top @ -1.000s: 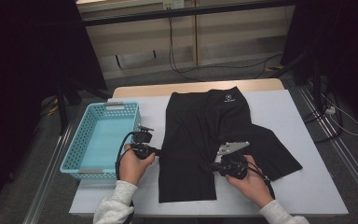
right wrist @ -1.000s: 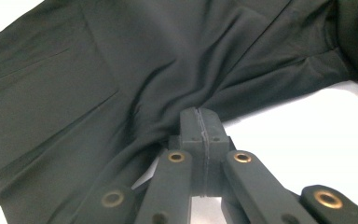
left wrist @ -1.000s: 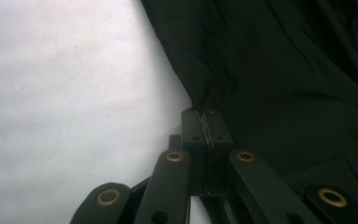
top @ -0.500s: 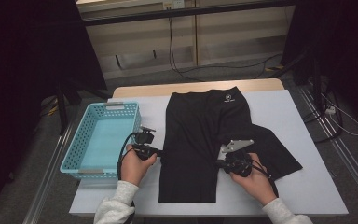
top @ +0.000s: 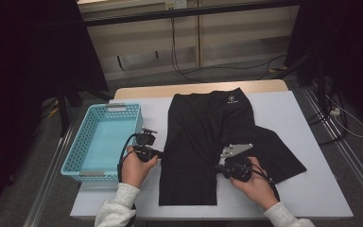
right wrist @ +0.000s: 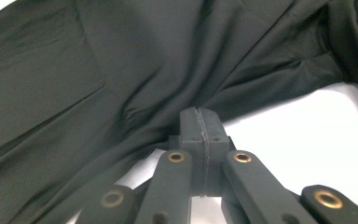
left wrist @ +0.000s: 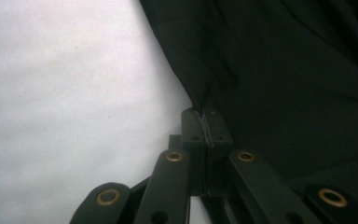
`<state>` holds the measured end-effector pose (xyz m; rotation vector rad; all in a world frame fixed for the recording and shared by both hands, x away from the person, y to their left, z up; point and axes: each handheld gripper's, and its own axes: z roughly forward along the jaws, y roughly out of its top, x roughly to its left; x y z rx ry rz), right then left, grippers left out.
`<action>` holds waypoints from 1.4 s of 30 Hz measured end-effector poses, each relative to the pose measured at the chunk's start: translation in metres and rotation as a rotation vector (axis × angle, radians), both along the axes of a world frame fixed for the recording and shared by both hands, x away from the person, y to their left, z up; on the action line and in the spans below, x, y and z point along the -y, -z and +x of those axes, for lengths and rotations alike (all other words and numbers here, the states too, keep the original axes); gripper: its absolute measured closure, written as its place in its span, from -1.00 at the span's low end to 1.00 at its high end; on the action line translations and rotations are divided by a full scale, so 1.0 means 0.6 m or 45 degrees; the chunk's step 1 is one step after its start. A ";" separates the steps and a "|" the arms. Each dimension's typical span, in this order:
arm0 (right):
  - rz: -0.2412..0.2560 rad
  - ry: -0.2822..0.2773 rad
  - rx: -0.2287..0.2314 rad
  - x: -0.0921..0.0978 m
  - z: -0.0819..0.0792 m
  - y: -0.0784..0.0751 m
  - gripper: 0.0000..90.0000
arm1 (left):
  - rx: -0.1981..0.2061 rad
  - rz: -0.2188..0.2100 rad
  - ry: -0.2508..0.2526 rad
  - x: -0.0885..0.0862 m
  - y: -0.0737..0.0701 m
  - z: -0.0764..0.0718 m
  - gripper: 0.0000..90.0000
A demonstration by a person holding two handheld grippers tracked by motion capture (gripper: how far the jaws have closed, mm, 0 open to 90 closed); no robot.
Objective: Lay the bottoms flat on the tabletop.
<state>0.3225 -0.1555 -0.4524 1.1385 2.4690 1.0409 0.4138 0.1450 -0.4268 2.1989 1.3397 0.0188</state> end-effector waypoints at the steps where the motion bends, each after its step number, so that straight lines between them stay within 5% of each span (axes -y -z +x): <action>1: -0.005 -0.003 0.003 -0.002 -0.001 0.000 1.00 | -0.001 -0.002 0.002 0.000 0.001 0.000 0.98; 8: -0.001 -0.003 0.024 0.001 0.000 0.000 0.97 | 0.025 -0.023 0.005 0.000 0.001 0.001 0.92; 12: 0.007 0.022 0.091 0.008 -0.002 -0.008 0.67 | 0.075 -0.070 0.024 0.001 0.003 0.003 0.52; 17: 0.017 0.079 0.135 0.026 0.001 -0.014 0.32 | 0.151 -0.064 0.038 0.004 0.008 0.007 0.03; 26: 0.031 0.166 0.171 0.065 0.002 -0.020 -0.13 | 0.234 -0.107 0.083 0.013 0.009 0.015 -0.40; 32: 0.032 0.251 0.200 0.094 -0.003 -0.024 -0.15 | 0.263 -0.083 0.117 0.021 0.009 0.020 -0.53; 36: 0.023 0.296 0.185 0.116 -0.008 -0.023 0.01 | 0.289 -0.093 0.111 0.028 0.009 0.024 -0.56; 42: -0.055 0.314 0.147 0.137 -0.015 -0.010 0.13 | 0.279 -0.094 0.137 0.038 0.006 0.029 -0.57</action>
